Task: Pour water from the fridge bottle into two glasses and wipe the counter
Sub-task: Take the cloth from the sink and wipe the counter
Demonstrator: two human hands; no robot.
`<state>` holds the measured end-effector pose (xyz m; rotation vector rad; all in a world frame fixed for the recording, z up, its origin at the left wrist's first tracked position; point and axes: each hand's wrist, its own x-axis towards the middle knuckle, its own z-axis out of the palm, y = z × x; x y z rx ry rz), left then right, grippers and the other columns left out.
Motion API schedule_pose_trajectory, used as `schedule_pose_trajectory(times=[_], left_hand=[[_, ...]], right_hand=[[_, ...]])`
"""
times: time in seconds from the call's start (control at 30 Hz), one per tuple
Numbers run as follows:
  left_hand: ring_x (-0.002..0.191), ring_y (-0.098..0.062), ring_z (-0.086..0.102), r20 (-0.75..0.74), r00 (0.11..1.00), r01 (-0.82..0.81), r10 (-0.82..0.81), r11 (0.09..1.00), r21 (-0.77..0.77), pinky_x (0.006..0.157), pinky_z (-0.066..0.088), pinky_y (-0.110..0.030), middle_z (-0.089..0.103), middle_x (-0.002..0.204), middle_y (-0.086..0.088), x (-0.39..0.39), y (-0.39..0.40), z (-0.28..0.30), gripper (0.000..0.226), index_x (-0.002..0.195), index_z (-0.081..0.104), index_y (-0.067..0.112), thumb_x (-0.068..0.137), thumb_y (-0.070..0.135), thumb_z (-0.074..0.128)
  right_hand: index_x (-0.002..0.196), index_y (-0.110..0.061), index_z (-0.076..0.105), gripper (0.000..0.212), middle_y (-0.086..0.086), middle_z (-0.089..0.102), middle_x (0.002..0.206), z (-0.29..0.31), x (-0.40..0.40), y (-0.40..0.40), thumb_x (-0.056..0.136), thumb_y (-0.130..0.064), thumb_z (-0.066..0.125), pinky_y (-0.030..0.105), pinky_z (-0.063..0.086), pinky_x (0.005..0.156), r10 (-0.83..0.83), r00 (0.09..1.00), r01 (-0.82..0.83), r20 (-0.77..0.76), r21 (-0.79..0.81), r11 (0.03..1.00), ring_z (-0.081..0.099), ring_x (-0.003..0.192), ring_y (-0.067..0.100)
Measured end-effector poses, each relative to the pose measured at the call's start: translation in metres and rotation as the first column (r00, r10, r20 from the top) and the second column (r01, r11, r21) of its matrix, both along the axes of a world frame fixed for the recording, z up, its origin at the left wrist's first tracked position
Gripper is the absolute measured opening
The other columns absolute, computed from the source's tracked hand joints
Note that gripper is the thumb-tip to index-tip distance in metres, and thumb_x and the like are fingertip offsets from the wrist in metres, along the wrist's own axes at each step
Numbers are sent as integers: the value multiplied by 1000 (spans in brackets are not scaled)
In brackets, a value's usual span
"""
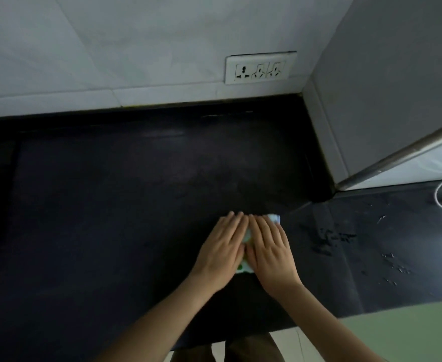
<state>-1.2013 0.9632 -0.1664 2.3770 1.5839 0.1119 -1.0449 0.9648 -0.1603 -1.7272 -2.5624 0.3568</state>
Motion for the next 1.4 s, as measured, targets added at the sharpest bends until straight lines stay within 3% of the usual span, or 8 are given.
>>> schedule_pose_trajectory(times=[0.17, 0.33, 0.53, 0.73, 0.9, 1.1, 1.27, 1.4], left_hand=[[136, -27, 40, 48, 997, -63, 62, 998, 15, 112, 31, -42, 41, 147, -15, -23, -3, 9, 54, 141, 37, 0, 95, 28, 32], [142, -25, 29, -78, 984, -161, 159, 987, -12, 116, 17, -41, 30, 154, -9, -63, 4, -6, 56, 146, 32, 6, 97, 34, 29], [146, -21, 19, -124, 972, -202, 197, 979, -23, 117, 13, -41, 23, 157, -5, -75, 4, -11, 57, 150, 26, 13, 98, 38, 26], [148, -18, 11, -108, 975, -200, 195, 979, -41, 118, 13, -42, 15, 160, -1, -78, 4, -14, 56, 152, 18, 16, 101, 41, 20], [148, -19, 11, -118, 975, -195, 186, 979, -66, 118, 15, -43, 15, 160, -2, -79, 4, -14, 57, 152, 20, 15, 101, 41, 21], [148, -22, 8, -163, 983, -95, 83, 993, -68, 118, 11, -43, 10, 161, -5, -87, 6, -15, 63, 152, 15, 13, 99, 45, 24], [148, -22, 8, -153, 985, -87, 79, 995, -51, 118, 10, -43, 8, 161, -7, -87, 6, -15, 64, 152, 14, 10, 99, 46, 20], [149, -20, 2, -182, 980, -89, 80, 995, -38, 119, 7, -42, 3, 161, -5, -87, 6, -19, 65, 153, 9, 11, 99, 46, 19]], right_hand=[[155, -24, 20, 79, 17, 29, 156, 8, -3, -16, 91, -69, 34, 58, 11, 113, 140, 989, -138, 55, -43, 989, 23, 144, 41], [153, -33, 22, 78, 12, 33, 154, -5, -9, 11, 86, -73, 32, 68, 26, 106, 311, 934, -314, 174, -10, 949, 35, 137, 45], [143, -33, 36, 63, 9, 47, 139, -12, -12, 112, 89, -65, 31, 51, 38, 92, -115, 979, 94, 168, 126, 988, 48, 108, 38], [151, -36, 13, 63, 5, 30, 151, -6, -21, 196, 95, -63, 25, 49, 32, 95, -279, 919, 258, 279, 109, 960, 38, 119, 37], [147, -41, 27, 63, -1, 43, 144, -3, -34, 94, 89, -66, 34, 48, 36, 91, 9, 988, -18, 151, 59, 998, 46, 111, 34], [150, -40, 24, 70, -2, 42, 140, -8, 34, 12, 86, -64, 39, 48, 39, 88, 314, 935, -332, 166, 93, 939, 48, 105, 35], [146, -38, 34, 61, 1, 48, 140, -11, 40, 96, 91, -62, 31, 47, 36, 92, -24, 980, 8, 199, 79, 997, 48, 111, 37], [148, -40, 26, 60, -2, 37, 149, -8, 15, 138, 94, -63, 32, 48, 32, 97, -286, 935, 269, 212, 104, 957, 40, 119, 35]])
